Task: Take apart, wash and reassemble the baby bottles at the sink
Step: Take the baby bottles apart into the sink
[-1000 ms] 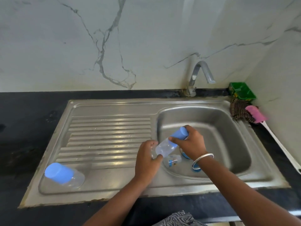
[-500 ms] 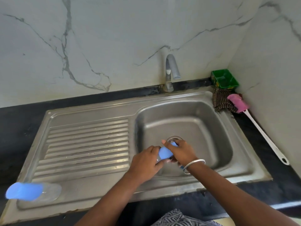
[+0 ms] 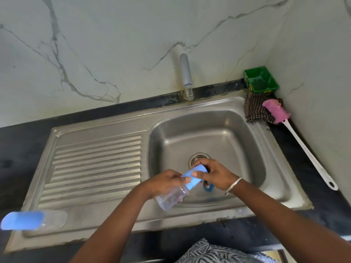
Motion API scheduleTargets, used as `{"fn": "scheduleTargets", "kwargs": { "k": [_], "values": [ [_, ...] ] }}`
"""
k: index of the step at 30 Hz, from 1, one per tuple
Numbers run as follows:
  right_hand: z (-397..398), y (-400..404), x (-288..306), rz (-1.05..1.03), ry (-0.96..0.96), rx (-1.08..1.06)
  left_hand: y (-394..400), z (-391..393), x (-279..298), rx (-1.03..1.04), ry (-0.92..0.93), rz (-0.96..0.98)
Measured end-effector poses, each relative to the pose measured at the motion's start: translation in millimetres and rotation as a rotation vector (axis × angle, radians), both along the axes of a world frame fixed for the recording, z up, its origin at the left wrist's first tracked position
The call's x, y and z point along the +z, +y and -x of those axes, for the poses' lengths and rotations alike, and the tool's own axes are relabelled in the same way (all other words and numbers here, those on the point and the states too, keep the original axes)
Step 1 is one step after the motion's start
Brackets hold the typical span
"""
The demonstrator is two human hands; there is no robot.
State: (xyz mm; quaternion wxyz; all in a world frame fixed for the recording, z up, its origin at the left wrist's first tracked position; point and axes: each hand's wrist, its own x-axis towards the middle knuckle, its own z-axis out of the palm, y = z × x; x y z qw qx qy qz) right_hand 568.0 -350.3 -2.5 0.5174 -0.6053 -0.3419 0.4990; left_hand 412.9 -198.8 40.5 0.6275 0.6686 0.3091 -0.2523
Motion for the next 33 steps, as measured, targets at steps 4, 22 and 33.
{"fn": "scheduleTargets", "kwargs": {
  "k": [4, 22, 33],
  "values": [
    [-22, -11, -7, -0.092, 0.160, -0.081, 13, 6, 6, 0.071, 0.034, 0.219],
    [-15, -11, -51, 0.708, -0.725, 0.104, 9, 29, -14, -0.037, -0.043, -0.694],
    [27, 34, 22, 0.559, 0.123, -0.102, -9, 11, -8, -0.324, -0.235, -1.095]
  ]
}}
